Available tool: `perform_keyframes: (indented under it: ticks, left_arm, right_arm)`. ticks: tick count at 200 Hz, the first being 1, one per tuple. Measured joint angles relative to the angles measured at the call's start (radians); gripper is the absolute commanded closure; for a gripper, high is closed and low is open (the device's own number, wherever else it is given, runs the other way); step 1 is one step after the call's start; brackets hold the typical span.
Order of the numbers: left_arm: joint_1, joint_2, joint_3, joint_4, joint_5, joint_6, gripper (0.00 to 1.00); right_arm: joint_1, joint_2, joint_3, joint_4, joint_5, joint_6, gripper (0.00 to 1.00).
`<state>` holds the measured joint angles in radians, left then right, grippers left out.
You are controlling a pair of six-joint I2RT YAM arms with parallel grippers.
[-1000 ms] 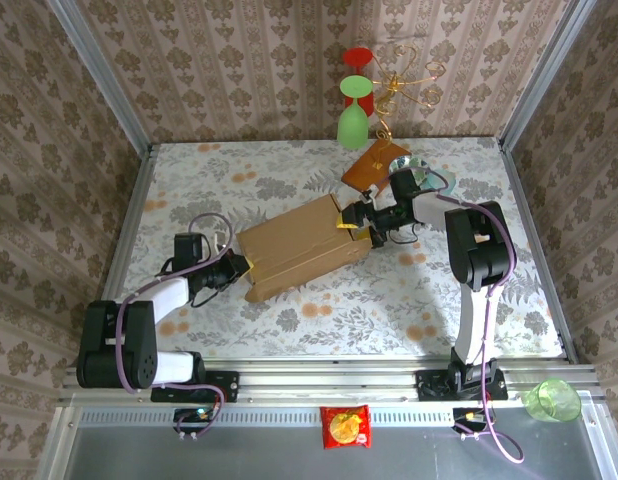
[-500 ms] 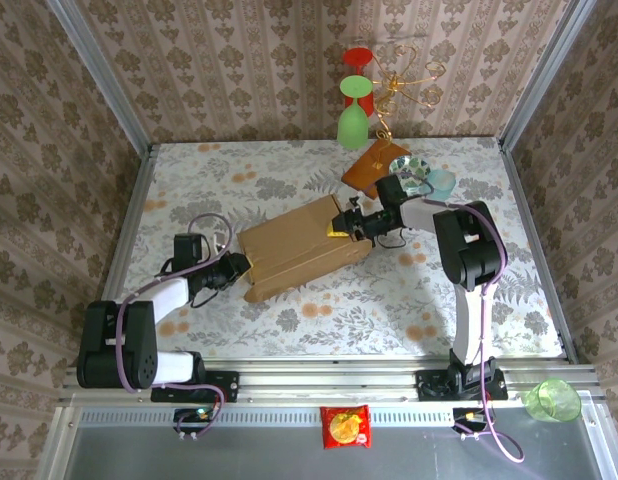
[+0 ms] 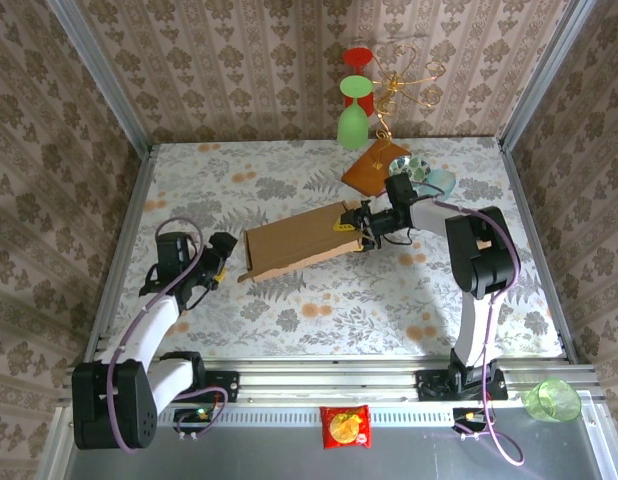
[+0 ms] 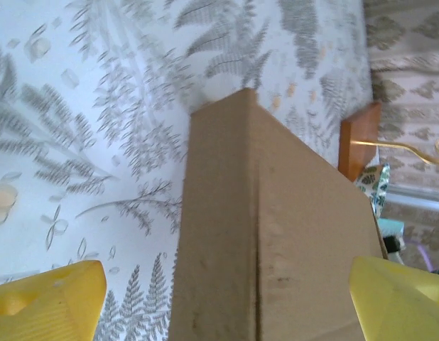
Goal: Fold the paper box
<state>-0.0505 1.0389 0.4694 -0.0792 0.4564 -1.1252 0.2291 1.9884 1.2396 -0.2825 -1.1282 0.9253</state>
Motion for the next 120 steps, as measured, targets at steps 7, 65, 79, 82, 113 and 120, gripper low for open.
perform_keyframes:
  ticks: [7,65,79,82,113,120]
  left_arm:
    - [0.001,0.016,0.009,-0.01,0.008,-0.027,0.09]
    - [-0.035,0.118,0.108,-0.137,0.074,-0.229,0.09]
    - [-0.056,0.118,0.105,-0.135,0.089,-0.298,0.11]
    - [-0.061,0.118,0.102,-0.13,0.093,-0.313,0.12]
    - [-0.098,0.119,0.039,-0.051,0.111,-0.481,0.17]
    - [-0.103,0.122,0.032,-0.031,0.113,-0.512,0.18]
  right_arm:
    - [0.0,-0.007,0.0,-0.02,-0.005,0.024,0.53]
    - [-0.004,-0.129,-0.057,-0.123,-0.002,0.24,0.54]
    - [-0.004,-0.151,-0.072,-0.125,0.0,0.286,0.54]
    - [-0.004,-0.155,-0.076,-0.125,0.0,0.294,0.54]
    - [-0.004,-0.17,-0.103,-0.114,0.002,0.368,0.55]
    - [-0.004,-0.17,-0.107,-0.11,0.001,0.375,0.55]
